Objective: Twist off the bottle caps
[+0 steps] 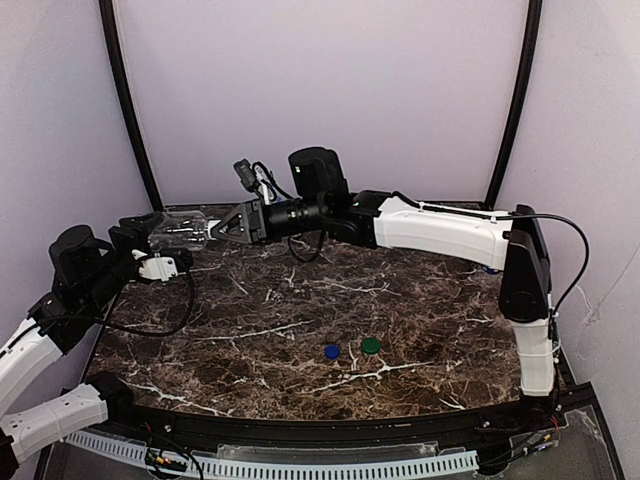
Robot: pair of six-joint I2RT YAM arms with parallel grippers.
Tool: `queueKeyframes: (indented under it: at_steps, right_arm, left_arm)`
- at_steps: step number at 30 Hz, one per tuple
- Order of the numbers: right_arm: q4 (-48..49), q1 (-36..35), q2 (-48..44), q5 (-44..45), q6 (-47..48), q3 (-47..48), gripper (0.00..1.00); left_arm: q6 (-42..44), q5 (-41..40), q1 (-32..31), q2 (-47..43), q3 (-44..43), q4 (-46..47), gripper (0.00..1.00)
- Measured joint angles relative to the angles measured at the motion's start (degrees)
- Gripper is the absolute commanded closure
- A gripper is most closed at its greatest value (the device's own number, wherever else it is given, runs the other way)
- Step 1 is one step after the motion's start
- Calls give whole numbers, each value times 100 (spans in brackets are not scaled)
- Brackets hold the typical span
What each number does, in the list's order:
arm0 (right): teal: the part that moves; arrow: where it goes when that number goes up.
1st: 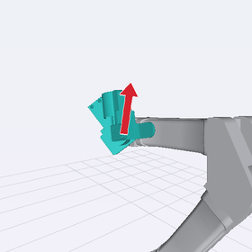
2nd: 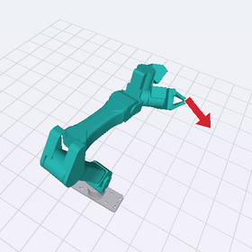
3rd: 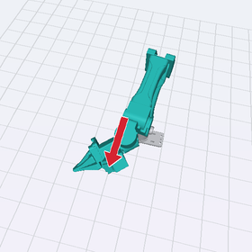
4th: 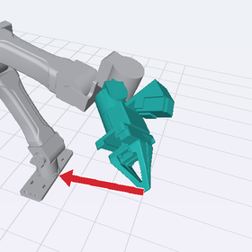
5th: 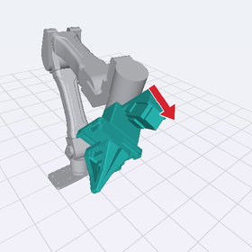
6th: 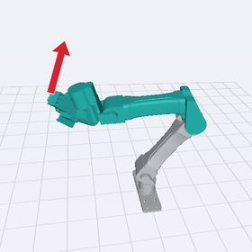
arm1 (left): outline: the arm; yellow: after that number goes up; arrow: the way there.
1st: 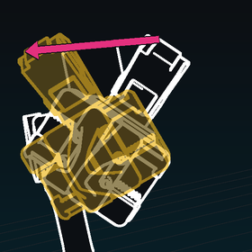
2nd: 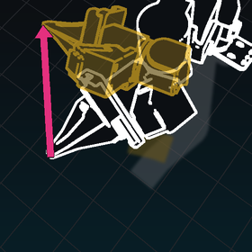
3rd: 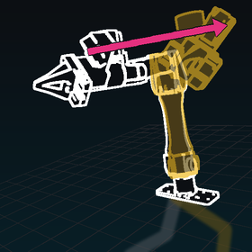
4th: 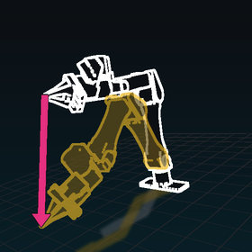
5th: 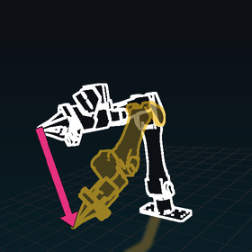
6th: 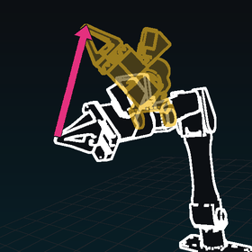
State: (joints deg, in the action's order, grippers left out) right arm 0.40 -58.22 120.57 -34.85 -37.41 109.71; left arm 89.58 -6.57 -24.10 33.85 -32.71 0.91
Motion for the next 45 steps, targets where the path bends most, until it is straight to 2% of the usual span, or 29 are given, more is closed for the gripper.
queueKeyframes:
  at_steps: [3,5,8,11,13,18,23,26,34,38,41,45]
  right_arm:
    - [4,2,0,-2,-4,0,59]
    - [17,2,0,-4,-15,0,62]
    - [26,4,0,-2,-9,0,74]
    - [46,13,0,-17,2,0,78]
    - [52,15,0,-33,39,0,99]
    - [52,20,-2,-85,94,-17,100]
    - [-173,-7,-37,-179,501,-42,100]
    - [-490,-114,-216,52,1329,-59,100]
    - [-1401,-715,-835,1565,4218,-101,100]
    - [-1784,-1110,-1010,2457,6026,-205,100]
    - [-1766,-1434,-1220,3182,7462,-610,100]
    - [-916,-1853,-1641,3971,9652,-1770,100]
  left_arm:
    - [-4,4,-20,11,0,-2,59]
    - [-7,15,-33,22,0,-9,59]
    - [-24,31,-35,31,0,-7,59]
    - [-44,33,-35,31,0,-11,59]
    - [-68,31,-35,31,0,-13,59]
    - [-170,44,-37,31,0,-42,59]
    - [-483,203,-52,17,-72,-415,63]
    - [-822,352,-57,0,-212,-748,63]
    - [-1637,1143,-57,-197,-516,-1545,64]
    - [-1792,1523,-52,-286,-575,-2046,63]
    - [-1843,1867,-52,-302,-581,-2472,64]
    - [-1847,2341,-70,-264,-584,-3080,64]
